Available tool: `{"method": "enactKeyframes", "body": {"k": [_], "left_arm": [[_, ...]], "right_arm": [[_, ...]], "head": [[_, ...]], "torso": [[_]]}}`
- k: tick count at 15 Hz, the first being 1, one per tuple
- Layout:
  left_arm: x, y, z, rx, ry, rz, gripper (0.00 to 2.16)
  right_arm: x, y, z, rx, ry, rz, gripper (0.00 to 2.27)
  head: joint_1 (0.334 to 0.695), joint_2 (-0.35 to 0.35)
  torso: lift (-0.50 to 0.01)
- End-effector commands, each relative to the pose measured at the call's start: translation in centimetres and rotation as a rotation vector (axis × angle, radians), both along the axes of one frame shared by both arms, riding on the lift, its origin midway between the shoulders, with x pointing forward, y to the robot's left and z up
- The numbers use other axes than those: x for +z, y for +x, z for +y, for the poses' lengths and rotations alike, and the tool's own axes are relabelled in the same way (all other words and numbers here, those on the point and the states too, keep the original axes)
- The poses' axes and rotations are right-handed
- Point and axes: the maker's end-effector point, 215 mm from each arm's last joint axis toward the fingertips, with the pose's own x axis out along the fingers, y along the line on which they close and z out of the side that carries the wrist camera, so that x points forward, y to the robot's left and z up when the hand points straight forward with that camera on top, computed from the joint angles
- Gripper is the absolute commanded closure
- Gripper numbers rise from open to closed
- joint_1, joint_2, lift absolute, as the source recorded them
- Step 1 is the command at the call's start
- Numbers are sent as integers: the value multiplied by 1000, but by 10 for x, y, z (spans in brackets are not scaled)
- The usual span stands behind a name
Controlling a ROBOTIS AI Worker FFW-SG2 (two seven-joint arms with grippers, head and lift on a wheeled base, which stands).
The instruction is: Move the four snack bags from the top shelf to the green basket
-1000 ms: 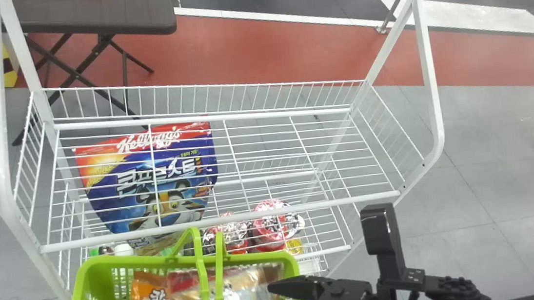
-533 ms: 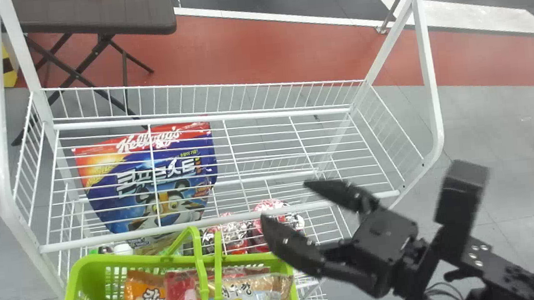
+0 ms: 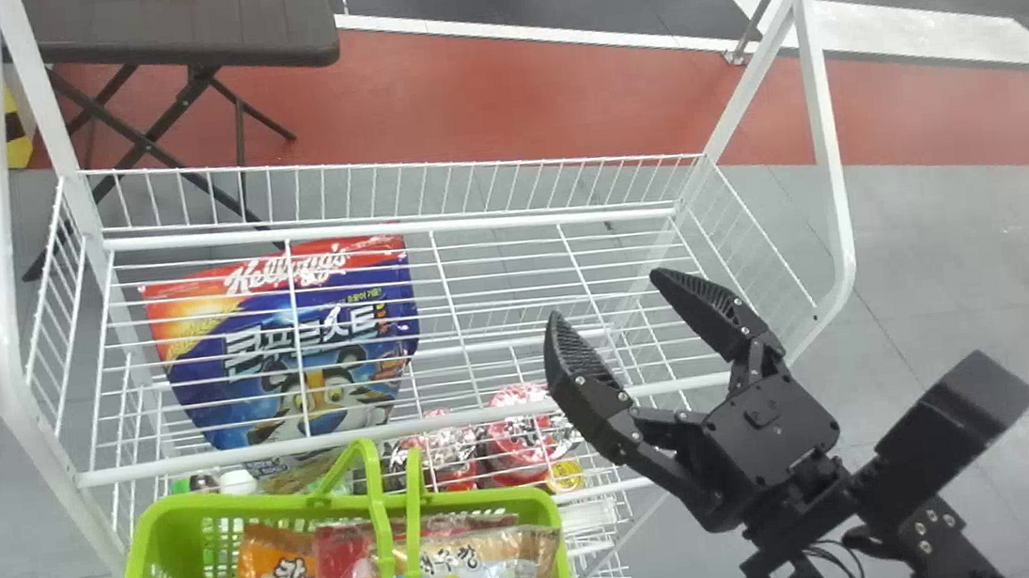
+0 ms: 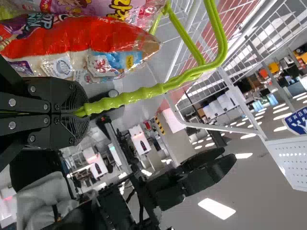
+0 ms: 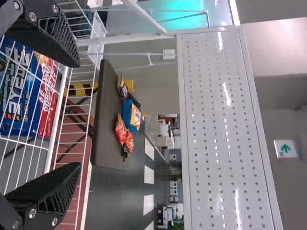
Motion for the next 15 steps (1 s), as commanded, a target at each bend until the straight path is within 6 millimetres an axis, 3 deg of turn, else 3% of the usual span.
{"method": "enactKeyframes", "body": {"k": [1, 15], "left_arm": [[0, 1, 0, 2, -1, -3, 1133], [0, 2, 1, 6, -1, -4, 1133]], "right_arm": [[0, 1, -4, -15, 18, 0, 87], [3, 2, -10, -28, 30, -7, 87]], "head": [[695, -350], [695, -350]], "torso": [[0], [0]]}}
